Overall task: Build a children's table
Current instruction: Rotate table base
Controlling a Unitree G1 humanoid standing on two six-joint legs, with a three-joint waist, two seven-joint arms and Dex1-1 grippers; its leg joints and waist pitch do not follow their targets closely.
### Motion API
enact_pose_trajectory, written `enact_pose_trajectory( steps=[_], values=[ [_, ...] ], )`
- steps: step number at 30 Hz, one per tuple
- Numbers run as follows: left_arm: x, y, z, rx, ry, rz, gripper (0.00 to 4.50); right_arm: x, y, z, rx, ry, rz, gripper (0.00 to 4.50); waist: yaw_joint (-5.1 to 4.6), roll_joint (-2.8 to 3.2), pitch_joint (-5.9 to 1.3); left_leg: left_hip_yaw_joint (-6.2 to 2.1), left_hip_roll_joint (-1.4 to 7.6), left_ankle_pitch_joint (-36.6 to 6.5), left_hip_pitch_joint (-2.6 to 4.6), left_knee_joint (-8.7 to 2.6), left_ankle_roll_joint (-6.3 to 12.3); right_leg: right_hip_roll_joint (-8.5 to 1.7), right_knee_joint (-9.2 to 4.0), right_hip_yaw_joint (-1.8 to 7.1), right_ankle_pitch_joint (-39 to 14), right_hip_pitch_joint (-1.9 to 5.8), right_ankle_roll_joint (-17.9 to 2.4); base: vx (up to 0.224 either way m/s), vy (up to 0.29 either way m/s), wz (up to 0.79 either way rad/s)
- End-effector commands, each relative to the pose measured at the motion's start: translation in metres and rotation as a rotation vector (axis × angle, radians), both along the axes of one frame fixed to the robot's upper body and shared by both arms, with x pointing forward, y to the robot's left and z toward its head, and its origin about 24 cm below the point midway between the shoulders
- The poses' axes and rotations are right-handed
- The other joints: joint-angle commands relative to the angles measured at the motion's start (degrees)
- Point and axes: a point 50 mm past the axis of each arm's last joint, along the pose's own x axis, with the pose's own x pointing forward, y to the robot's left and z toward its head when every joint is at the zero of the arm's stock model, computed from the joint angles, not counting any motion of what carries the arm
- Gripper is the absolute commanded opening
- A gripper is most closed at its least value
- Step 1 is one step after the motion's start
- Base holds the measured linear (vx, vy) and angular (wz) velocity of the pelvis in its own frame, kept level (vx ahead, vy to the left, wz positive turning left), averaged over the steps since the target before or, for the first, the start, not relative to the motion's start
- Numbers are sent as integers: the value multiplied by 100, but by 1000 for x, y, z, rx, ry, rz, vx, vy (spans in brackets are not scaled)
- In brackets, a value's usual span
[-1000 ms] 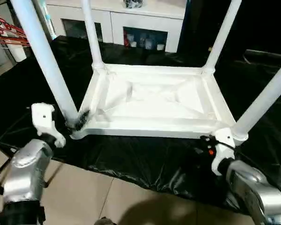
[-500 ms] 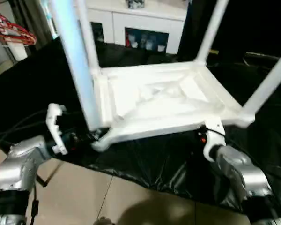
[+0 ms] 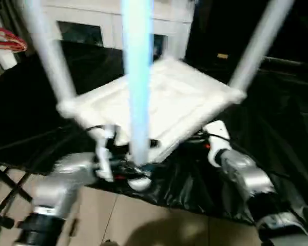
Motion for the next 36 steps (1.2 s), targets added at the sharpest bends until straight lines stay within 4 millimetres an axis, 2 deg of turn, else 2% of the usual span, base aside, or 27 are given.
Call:
enact_pose_trajectory(
  steps=[1,4,5,6,8,9,10,11,12,14,16,17,19,22,23,24,25,27,28,29,31,33,34,35,36],
  values=[
    [2,-21,13,-31,-45,-48,448,5,16,5,13,-23,61,450,54,52,-326,48,-26,-1183,-16,-428,-114,-233,-396,208,-1109,335,-1005,0,0,0],
    [15,-53,17,-63,-80,22,448,5,21,1,16,-20,68,450,67,45,-308,59,-20,-1332,14,-422,-111,-220,-444,205,-1283,322,-1000,0,0,0],
    [15,-53,17,-63,-80,22,448,5,21,1,16,-20,68,450,73,44,-312,52,-21,-1349,11,-427,-109,-231,-443,204,-1349,328,-986,0,0,0],
    [18,-65,17,-45,-116,36,448,5,21,0,17,-20,67,450,65,37,-306,32,-21,-1383,-33,-445,-119,-234,-450,197,-1485,358,-906,0,0,0],
    [19,-66,17,-43,-121,37,448,5,21,0,17,-20,67,450,51,15,-328,27,-27,-1322,-24,-431,-76,-243,-454,201,-1517,354,-813,0,0,0],
    [29,-83,15,8,-166,102,448,5,16,-2,2,-25,50,450,47,39,-331,25,-29,-1274,-26,-429,-59,-234,-457,202,-1446,351,-821,0,0,0],
    [33,-89,14,22,-166,125,448,5,12,-2,0,-26,35,450,56,37,-334,47,-30,-1283,25,-404,-37,-198,-471,206,-1345,308,-815,0,0,0],
    [33,-90,14,24,-168,128,448,5,12,-2,0,-26,33,450,71,97,-337,40,-33,-1271,32,-403,-36,-208,-463,209,-1274,313,-849,0,0,0],
    [35,-95,13,31,-180,144,448,6,7,-2,0,-26,18,450,85,99,-334,28,-31,-1292,2,-416,-43,-207,-448,196,-1205,344,-889,0,0,0],
    [36,-103,12,36,-181,145,448,6,-5,-2,-3,-33,-16,450,93,99,-347,31,-33,-1323,12,-405,-26,-219,-455,193,-1236,355,-909,0,0,0],
    [35,-104,11,38,-181,143,448,6,-8,-1,-5,-36,-23,450,93,77,-350,33,-26,-1254,0,-400,13,-220,-448,191,-1123,359,-969,0,0,0],
    [36,-103,10,48,-185,144,448,6,-12,-1,-6,-39,-33,450,103,105,-357,33,-32,-1176,-9,-391,51,-222,-436,191,-1023,362,-1023,0,0,0],
    [37,-99,7,68,-195,144,448,5,-18,0,-4,-48,-49,450,104,113,-361,39,-32,-1101,-10,-379,113,-219,-427,184,-859,364,-1104,0,0,0],
    [40,-90,4,97,-212,139,448,4,-28,3,-3,-61,-61,450,111,117,-360,44,-31,-1082,-6,-376,176,-218,-430,184,-878,365,-1139,0,0,0],
    [40,-85,2,113,-225,126,448,2,-32,4,-9,-68,-52,450,118,145,-361,41,-26,-1073,-4,-374,170,-221,-419,184,-859,364,-1150,0,0,0],
    [41,-79,1,135,-243,107,448,0,-35,7,-7,-75,-30,450,120,139,-362,42,-22,-1051,1,-377,184,-215,-422,185,-831,364,-1141,0,0,0],
    [41,-72,-1,163,-251,94,448,-3,-37,10,-3,-81,6,450,120,30,-357,54,-23,-1022,-4,-376,239,-206,-431,184,-802,374,-1110,0,0,0],
    [42,-64,-4,194,-252,66,448,-8,-40,13,2,-85,55,450,150,87,-345,47,-16,-1036,-1,-383,266,-223,-421,184,-908,360,-1108,0,0,0],
    [43,-56,-6,221,-255,52,448,-12,-41,16,5,-84,103,450,157,30,-347,54,-10,-1015,0,-384,290,-225,-420,190,-941,361,-1079,0,0,0],
    [43,-55,-6,225,-255,50,431,-12,-41,16,4,-85,109,450,170,51,-337,47,-18,-1001,-6,-391,307,-215,-419,188,-964,370,-1051,0,0,0],
    [48,-35,-9,312,-265,16,412,-23,-49,25,-18,-89,222,450,193,23,-335,55,-1,-952,5,-381,338,-239,-418,198,-1019,340,-997,0,0,0],
    [48,-35,-9,312,-265,16,409,-23,-49,25,-18,-89,222,450,215,32,-334,57,0,-941,15,-384,336,-236,-415,208,-1025,335,-982,0,0,0],
    [55,-17,-13,421,-296,-22,386,-34,-58,35,-54,-88,330,450,221,43,-324,52,-11,-993,7,-391,309,-235,-429,197,-1123,336,-984,0,0,0],
    [58,-12,-15,473,-308,-39,373,-39,-63,39,-70,-79,375,450,248,22,-303,68,-28,-1064,19,-395,350,-204,-490,200,-1297,337,-875,0,0,0],
    [59,-10,-16,495,-311,-46,368,-41,-65,40,-77,-75,392,450,300,47,-329,69,-5,-1082,63,-379,375,-210,-464,220,-1220,320,-812,0,0,0]
  ],
)
